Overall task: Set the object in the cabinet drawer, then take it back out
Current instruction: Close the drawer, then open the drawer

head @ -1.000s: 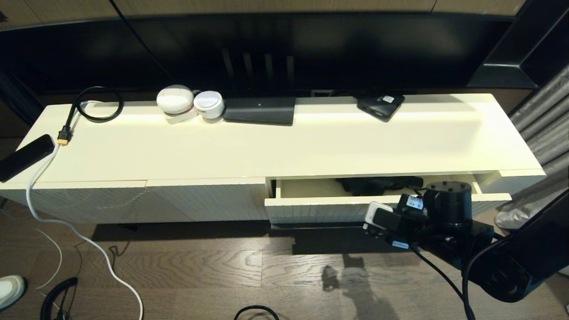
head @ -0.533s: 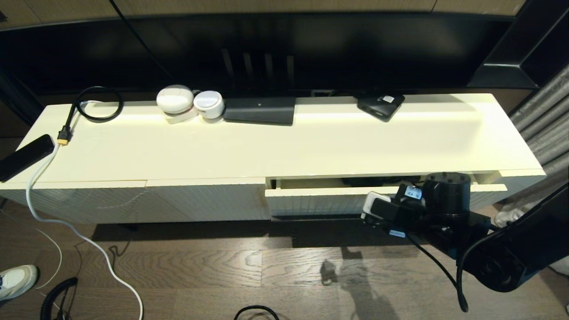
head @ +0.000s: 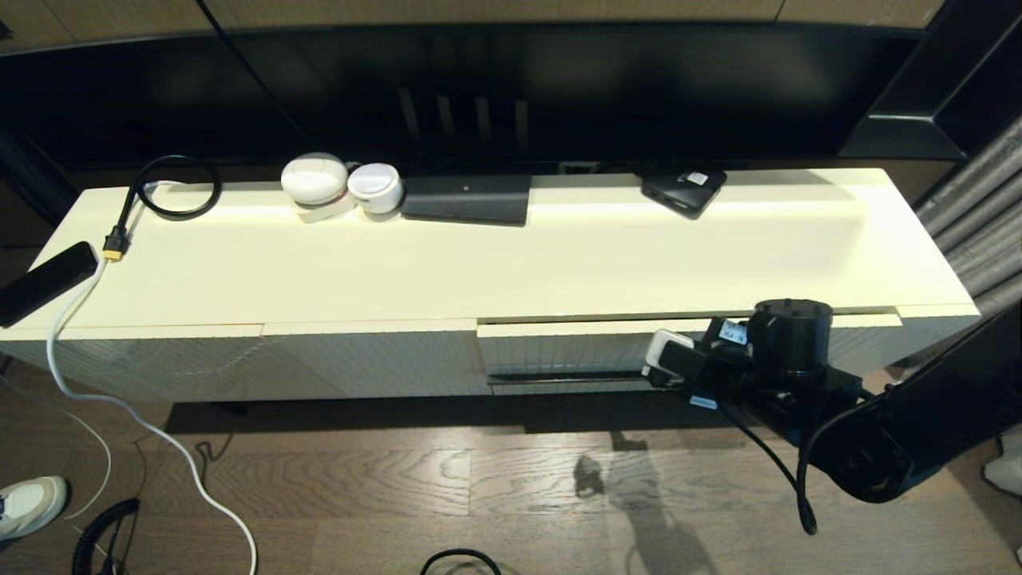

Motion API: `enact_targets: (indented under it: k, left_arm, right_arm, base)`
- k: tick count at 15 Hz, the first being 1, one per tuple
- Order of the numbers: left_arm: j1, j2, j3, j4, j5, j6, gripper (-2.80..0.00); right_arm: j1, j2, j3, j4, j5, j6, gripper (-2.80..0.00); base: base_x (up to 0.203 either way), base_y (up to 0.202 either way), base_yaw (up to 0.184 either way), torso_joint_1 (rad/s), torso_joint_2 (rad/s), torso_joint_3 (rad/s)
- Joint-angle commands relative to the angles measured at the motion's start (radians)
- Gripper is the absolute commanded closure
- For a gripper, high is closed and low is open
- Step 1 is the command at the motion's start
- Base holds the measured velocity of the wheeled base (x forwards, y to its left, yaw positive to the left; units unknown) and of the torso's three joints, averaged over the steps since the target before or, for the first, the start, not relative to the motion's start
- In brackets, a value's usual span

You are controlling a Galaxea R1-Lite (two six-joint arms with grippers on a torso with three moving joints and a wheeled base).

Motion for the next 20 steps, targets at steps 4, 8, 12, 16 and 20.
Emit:
enact_targets:
  k: [4,8,12,16,20]
  left_arm:
    - [0.001,0.0,0.0,0.0,0.001,-0.001,0.0]
    - [0.0,0.0,0.0,-0.001,0.001,-0.001,0.0]
    - [-0.001,0.0,0.0,0.0,0.001,-0.001,0.0]
    - [0.001,0.0,0.0,0.0,0.001,-0.001,0.0]
    - [-0.001,0.0,0.0,0.0,0.001,-0.001,0.0]
  right_arm:
    - [-0.007,0.027,-0.054,-0.01,-0.002,-0.006,0.0]
    - [-0.007,-0.054,0.007,0.007,-0.004,-0.006,0.0]
    - [-0.007,-0.272,0.142,0.194,-0.002,-0.003,0.0]
    - [-0.007,-0.533,0.311,0.375,0.006,0.006,0.0]
    - [-0.007,-0.822,0.461,0.537,0.033,0.018,0.0]
  base:
    - [0.0,0.0,0.0,0.0,0.0,0.0]
    - [0.0,0.0,0.0,0.0,0.0,0.0]
    - [0.0,0.0,0.0,0.0,0.0,0.0]
    - [0.0,0.0,0.0,0.0,0.0,0.0]
    - [0.0,0.0,0.0,0.0,0.0,0.0]
